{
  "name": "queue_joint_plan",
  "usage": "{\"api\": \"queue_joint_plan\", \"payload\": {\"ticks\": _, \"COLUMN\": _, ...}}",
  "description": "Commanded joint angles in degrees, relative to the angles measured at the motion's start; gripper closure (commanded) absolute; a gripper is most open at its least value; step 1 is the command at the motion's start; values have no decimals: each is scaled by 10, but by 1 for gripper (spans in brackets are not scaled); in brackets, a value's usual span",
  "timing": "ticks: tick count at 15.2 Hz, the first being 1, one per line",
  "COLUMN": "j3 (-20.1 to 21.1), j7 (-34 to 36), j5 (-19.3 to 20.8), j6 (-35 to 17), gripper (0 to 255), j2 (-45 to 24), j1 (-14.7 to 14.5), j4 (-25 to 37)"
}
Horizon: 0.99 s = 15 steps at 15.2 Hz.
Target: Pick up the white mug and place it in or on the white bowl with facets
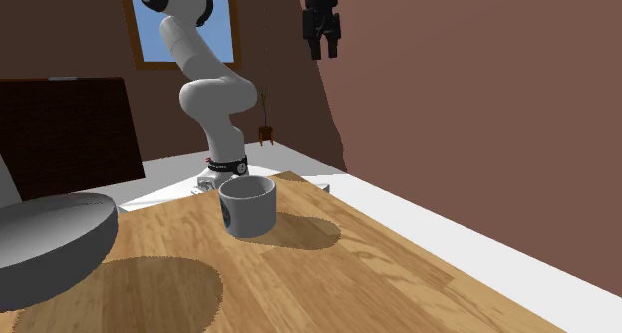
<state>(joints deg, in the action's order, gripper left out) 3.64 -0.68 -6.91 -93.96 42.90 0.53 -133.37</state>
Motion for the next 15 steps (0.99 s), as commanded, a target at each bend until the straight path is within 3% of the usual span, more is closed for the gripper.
{"api": "queue_joint_plan", "payload": {"ticks": 1, "j3": 0, "j7": 0, "j5": 0, "j6": 0, "gripper": 0, "j2": 0, "j1": 0, "j4": 0}}
{"api": "queue_joint_plan", "payload": {"ticks": 15, "j3": -147, "j7": -162, "j5": 94, "j6": -148, "gripper": 0, "j2": -16, "j1": 70, "j4": -133}}
